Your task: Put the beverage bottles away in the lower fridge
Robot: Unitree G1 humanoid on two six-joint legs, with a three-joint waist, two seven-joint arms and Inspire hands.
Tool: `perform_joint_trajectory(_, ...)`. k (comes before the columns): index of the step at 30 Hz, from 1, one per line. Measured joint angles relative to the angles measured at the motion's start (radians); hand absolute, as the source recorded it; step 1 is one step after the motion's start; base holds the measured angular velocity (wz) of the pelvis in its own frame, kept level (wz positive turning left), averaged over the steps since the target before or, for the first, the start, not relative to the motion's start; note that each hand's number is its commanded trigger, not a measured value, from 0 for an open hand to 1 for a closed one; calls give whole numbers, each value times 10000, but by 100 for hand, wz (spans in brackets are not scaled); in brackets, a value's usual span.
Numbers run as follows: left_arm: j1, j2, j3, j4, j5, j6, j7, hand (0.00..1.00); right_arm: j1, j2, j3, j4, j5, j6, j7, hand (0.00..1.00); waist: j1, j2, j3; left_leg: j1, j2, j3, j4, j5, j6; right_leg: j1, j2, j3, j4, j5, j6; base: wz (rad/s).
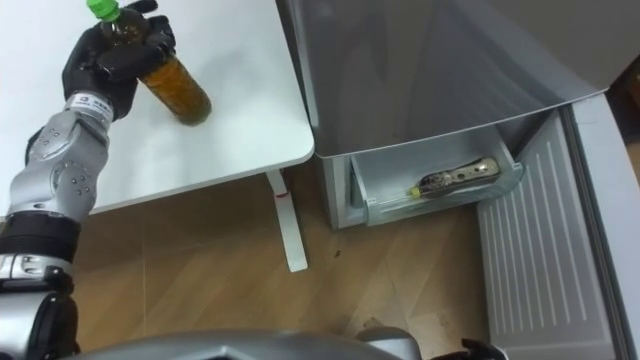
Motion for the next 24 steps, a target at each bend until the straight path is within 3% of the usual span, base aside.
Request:
perform_joint_trajectory(15, -4, 2, -12, -107, -8, 33, -49, 100, -119, 6, 9, 1, -17, -29, -12, 0, -19, -21, -21, -200, -5, -114, 73, 2, 2, -51, -4, -57, 2, 1, 0, 2)
perform_joint_trajectory(24, 0, -5, -41, -555, -3, 92, 70, 100, -209, 106, 82, -126, 453, -203, 2, 0, 107, -202, -37, -269, -12, -278, 151, 2, 0, -5, -2, -95, -33, 2, -2, 5)
